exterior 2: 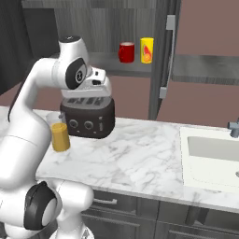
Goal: There is a tray on the dining counter. Grab the cup, mug, and pitcher and place them on the tray. The pitcher may be placed next to the tray if it cannot fit the tray.
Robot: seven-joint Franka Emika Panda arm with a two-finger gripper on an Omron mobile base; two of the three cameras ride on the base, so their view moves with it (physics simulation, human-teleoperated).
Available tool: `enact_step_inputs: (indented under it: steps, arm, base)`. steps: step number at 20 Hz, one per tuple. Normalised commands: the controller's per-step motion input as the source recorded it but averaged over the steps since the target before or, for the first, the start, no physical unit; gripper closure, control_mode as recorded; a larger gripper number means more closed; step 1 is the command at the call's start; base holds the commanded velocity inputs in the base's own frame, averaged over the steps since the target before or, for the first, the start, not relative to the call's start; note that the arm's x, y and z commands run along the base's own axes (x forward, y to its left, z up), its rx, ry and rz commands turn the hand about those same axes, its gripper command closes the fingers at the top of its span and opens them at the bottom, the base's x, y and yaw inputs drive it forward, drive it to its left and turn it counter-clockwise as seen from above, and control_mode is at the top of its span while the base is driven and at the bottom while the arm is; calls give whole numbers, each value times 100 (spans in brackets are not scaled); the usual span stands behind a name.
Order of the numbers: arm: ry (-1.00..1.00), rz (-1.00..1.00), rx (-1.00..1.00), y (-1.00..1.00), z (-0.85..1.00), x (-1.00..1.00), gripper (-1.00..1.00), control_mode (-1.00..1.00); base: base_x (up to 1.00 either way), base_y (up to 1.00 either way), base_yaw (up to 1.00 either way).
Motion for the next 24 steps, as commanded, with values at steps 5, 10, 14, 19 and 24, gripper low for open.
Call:
enact_step_inputs:
  steps: [5, 10, 14, 19, 24]
  arm:
    - [-3, 0, -20, -25, 34, 0, -100, -100]
    - [-8, 0, -21, -19, 33, 8, -100, -100]
    - [-8, 0, -20, -14, 30, 18, -100, -100]
    - [-1, 0, -16, -10, 36, 28, -100, -100]
    - [-3, 0, -9, -7, 30, 33, -100, -100]
  base:
    - [0, 0, 0]
    - [0, 0, 0]
    - [0, 0, 0]
    - [0, 0, 0]
    - [0, 0, 0]
